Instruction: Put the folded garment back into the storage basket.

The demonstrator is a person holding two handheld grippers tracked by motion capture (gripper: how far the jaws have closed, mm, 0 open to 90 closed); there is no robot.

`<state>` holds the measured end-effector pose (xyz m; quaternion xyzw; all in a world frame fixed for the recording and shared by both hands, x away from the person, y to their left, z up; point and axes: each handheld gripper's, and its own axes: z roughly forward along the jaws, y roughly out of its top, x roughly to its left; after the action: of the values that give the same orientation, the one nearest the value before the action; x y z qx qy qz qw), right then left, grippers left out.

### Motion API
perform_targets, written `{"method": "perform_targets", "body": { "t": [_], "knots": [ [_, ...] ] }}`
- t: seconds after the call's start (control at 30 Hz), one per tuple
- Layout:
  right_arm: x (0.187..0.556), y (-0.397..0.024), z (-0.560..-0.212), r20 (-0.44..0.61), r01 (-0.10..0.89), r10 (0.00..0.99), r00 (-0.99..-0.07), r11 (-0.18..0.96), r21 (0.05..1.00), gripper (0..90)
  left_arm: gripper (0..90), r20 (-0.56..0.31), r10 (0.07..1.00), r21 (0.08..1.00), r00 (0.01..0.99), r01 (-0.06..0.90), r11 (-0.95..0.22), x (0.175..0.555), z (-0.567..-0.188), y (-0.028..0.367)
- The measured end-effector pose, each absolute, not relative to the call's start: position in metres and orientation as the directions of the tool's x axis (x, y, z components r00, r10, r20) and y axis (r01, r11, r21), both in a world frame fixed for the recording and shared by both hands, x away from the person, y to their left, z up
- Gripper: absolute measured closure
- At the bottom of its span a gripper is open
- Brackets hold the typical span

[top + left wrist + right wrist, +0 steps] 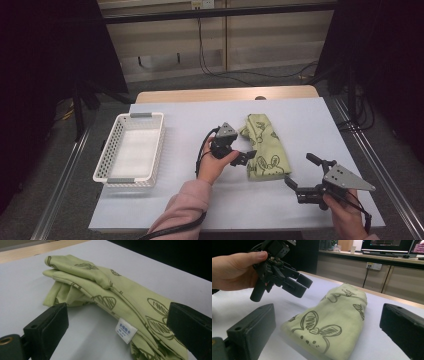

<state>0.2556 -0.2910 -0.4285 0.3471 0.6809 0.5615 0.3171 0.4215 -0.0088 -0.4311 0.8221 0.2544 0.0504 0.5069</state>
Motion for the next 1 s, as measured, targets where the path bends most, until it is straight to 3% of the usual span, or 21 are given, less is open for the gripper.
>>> {"method": "perform_targets", "body": {
  "t": [1.0],
  "knots": [
    [0.255,-0.291,-0.428,-0.037,0.124,0.829,-0.558,0.128,0.984,0.3,4.9,-0.259,0.489,0.822,0.833,0.456,-0.342,0.433,-0.438,-0.031]
  ]
}}
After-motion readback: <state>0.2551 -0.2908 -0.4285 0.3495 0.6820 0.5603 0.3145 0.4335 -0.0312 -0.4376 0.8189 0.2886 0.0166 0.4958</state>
